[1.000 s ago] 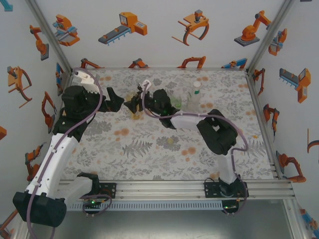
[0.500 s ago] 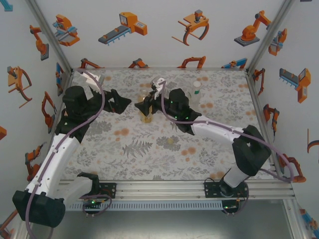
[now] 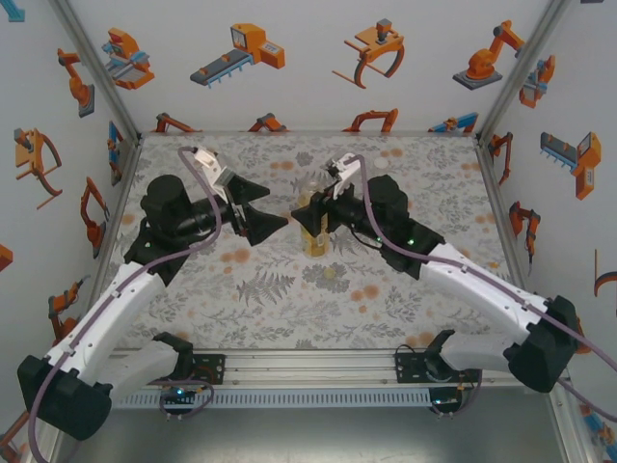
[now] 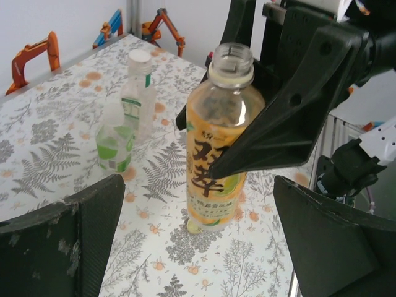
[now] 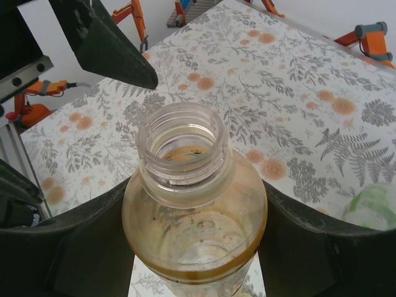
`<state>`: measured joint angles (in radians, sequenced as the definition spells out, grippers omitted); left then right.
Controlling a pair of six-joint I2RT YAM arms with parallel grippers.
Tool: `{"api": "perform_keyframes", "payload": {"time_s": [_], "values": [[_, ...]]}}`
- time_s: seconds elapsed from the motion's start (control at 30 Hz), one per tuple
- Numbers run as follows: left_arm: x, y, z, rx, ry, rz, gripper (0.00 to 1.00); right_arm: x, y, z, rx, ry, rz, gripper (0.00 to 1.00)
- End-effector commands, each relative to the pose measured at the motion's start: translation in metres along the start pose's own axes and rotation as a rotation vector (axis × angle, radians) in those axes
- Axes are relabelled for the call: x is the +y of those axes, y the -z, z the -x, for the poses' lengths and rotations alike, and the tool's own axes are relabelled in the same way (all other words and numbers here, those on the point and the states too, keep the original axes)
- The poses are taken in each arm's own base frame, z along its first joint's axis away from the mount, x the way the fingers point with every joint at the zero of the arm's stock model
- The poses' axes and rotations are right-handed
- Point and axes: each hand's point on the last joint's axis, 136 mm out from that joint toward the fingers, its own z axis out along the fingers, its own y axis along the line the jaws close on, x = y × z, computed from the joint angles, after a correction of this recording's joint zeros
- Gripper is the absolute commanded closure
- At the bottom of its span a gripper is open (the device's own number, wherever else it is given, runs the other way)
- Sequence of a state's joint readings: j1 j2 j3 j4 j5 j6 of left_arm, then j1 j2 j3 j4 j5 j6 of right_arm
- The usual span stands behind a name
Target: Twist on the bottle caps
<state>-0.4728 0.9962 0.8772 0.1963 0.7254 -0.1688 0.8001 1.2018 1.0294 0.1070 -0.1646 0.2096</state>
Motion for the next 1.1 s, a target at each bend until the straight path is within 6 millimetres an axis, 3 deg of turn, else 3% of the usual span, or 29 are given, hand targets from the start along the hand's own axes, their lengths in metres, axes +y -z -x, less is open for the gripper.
{"api": "perform_keyframes", "payload": {"time_s": [0.0,0.23,0.57,0.83,1.07], "values": [[-0.025,0.004,0.018,-0.088,-0.056,-0.099,0.02,0.005,0.021,0.017,-0.007,-0.037,-0.012,0.57],[-0.054,-0.004,0.01,-0.092,-0.069,-0.234,0.02,0.025,0.053,0.044,-0.081,-0.062,0.066,0.58],[-0.084,-0.028,0.009,-0.156,-0.032,-0.376,0.03,0.049,0.083,0.074,-0.179,-0.035,0.171,0.58],[-0.102,-0.046,0.013,-0.225,0.014,-0.482,0.03,0.065,0.098,0.091,-0.255,-0.012,0.247,0.58],[-0.124,-0.064,0.005,-0.221,-0.053,-0.52,0.01,0.066,0.104,0.099,-0.296,-0.006,0.25,0.58]]}}
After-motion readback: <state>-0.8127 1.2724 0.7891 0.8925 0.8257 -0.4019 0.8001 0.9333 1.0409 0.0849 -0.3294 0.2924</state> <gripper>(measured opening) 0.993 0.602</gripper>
